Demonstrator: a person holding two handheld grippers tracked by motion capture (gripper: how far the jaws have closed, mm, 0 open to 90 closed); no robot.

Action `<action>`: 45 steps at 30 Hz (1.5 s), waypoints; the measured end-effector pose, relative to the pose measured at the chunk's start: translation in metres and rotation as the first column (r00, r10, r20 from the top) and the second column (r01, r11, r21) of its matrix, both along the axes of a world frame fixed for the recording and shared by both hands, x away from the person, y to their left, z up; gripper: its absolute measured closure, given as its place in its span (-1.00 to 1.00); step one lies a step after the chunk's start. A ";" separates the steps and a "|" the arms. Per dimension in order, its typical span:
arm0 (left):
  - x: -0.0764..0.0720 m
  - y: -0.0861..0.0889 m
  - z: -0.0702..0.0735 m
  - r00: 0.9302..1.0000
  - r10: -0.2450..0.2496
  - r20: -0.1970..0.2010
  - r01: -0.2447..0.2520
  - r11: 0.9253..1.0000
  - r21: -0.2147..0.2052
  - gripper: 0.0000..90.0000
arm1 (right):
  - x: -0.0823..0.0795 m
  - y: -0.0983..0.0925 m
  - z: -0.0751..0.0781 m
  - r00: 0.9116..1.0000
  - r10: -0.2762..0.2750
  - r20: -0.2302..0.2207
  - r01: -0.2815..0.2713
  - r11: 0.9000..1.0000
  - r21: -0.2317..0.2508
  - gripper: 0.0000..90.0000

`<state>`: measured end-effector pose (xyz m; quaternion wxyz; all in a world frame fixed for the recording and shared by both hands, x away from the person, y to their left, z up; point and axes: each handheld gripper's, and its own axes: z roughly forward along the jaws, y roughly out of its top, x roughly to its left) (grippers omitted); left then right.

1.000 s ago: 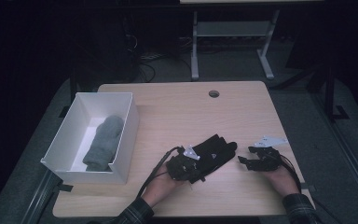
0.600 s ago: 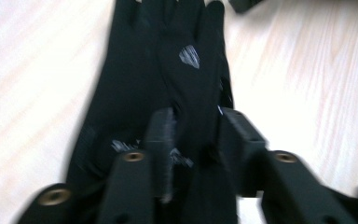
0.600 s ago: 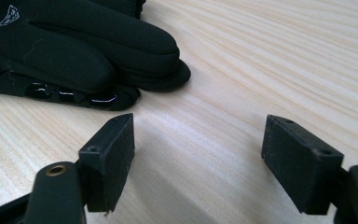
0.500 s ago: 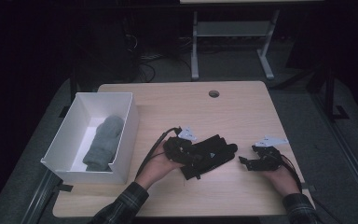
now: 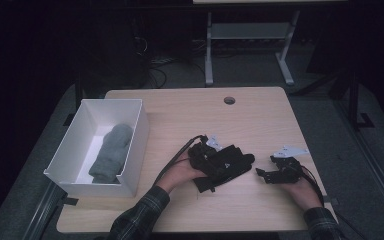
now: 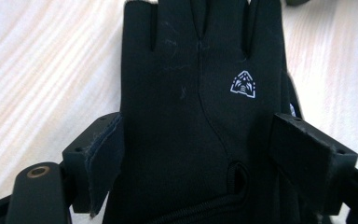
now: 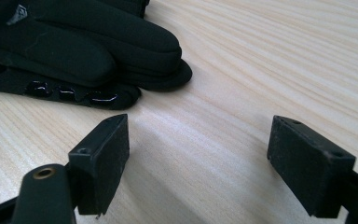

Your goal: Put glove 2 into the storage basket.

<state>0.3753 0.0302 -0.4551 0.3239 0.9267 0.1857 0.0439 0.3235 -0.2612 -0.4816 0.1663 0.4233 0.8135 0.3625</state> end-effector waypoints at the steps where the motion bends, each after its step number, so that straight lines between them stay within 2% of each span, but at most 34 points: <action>1: 0.000 0.000 -0.001 1.000 -0.003 0.001 0.003 1.000 0.004 -0.59 | 0.000 0.000 0.000 1.000 0.000 0.000 0.000 1.000 0.000 -0.54; 3: 0.000 0.000 -0.003 1.000 -0.014 0.017 0.013 1.000 0.027 -0.57 | 0.000 0.000 0.000 1.000 0.001 0.001 -0.001 1.000 0.000 -0.54; 6: 0.000 0.000 -0.005 1.000 0.004 0.023 -0.004 1.000 0.012 -0.58 | 0.000 0.000 0.000 1.000 0.000 0.001 0.000 1.000 -0.001 -0.54; 7: 0.001 0.000 -0.005 1.000 0.008 0.029 -0.009 1.000 0.025 -0.62 | 0.000 0.000 0.000 1.000 0.000 0.001 0.000 1.000 -0.001 -0.54; 8: 0.002 0.000 -0.006 1.000 0.010 0.027 -0.011 1.000 0.023 -0.67 | 0.000 0.000 0.000 1.000 0.000 0.001 0.000 1.000 -0.002 -0.54; 9: 0.002 0.000 -0.007 1.000 0.022 0.012 -0.022 1.000 0.002 -0.67 | 0.000 0.000 0.000 1.000 -0.001 0.001 0.001 1.000 -0.002 -0.54; 10: 0.003 0.001 -0.007 1.000 0.012 0.010 -0.012 1.000 0.011 -0.67 | 0.000 0.000 0.000 1.000 -0.001 0.002 0.001 1.000 -0.002 -0.54; 11: 0.002 0.001 -0.008 1.000 0.023 0.000 -0.023 1.000 -0.002 -0.67 | 0.000 0.000 0.000 1.000 -0.001 0.002 0.001 1.000 -0.002 -0.54; 12: 0.003 0.001 -0.008 1.000 0.017 -0.001 -0.017 1.000 0.006 -0.66 | 0.000 0.000 0.000 1.000 -0.001 0.001 0.001 1.000 -0.002 -0.54; 14: 0.003 0.002 -0.009 1.000 0.011 -0.015 -0.011 1.000 -0.006 -0.63 | 0.000 0.000 0.000 1.000 -0.001 0.002 0.001 1.000 -0.002 -0.54; 17: 0.003 0.005 -0.009 1.000 -0.008 -0.028 0.007 0.999 -0.037 -0.45 | 0.000 0.000 0.000 1.000 -0.001 0.001 0.001 1.000 0.000 -0.54; 21: 0.000 0.006 -0.006 0.997 -0.054 -0.054 0.052 0.998 -0.045 0.02 | 0.000 0.000 0.000 1.000 -0.001 0.001 0.001 1.000 -0.001 -0.54; 24: 0.000 0.006 -0.005 0.994 -0.051 -0.095 0.046 0.997 -0.057 0.33 | 0.000 0.000 0.000 1.000 -0.002 -0.001 0.002 1.000 0.000 -0.54; 27: 0.002 0.009 -0.005 0.990 -0.048 -0.135 0.038 0.996 -0.075 0.41 | 0.000 0.000 0.000 1.000 0.000 0.001 0.000 1.000 -0.001 -0.54; 29: 0.003 0.011 -0.004 0.989 -0.038 -0.142 0.027 0.996 -0.079 0.43 | 0.000 0.000 0.000 1.000 0.000 0.001 0.000 1.000 -0.001 -0.54; 31: 0.004 0.014 0.001 0.991 -0.025 -0.132 0.017 0.998 -0.059 0.45 | 0.000 0.000 0.000 1.000 0.000 0.000 0.000 1.000 -0.001 -0.54; 37: 0.004 0.028 0.022 0.992 0.045 -0.119 -0.052 0.997 -0.053 0.48 | 0.000 0.001 0.000 1.000 0.003 -0.005 -0.003 1.000 -0.001 -0.58; 39: 0.004 0.033 0.031 0.993 0.050 -0.105 -0.054 0.998 -0.041 0.48 | 0.000 0.001 0.000 1.000 0.001 -0.007 -0.001 1.000 0.001 -0.61; 43: 0.005 0.044 0.053 0.989 0.098 -0.108 -0.105 0.992 -0.068 0.48 | 0.000 0.001 0.000 1.000 0.003 -0.007 -0.003 1.000 -0.005 -0.65; 45: 0.006 0.050 0.065 0.990 0.108 -0.089 -0.115 0.991 -0.073 0.48 | 0.000 0.001 0.000 1.000 0.003 -0.006 -0.003 1.000 -0.006 -0.66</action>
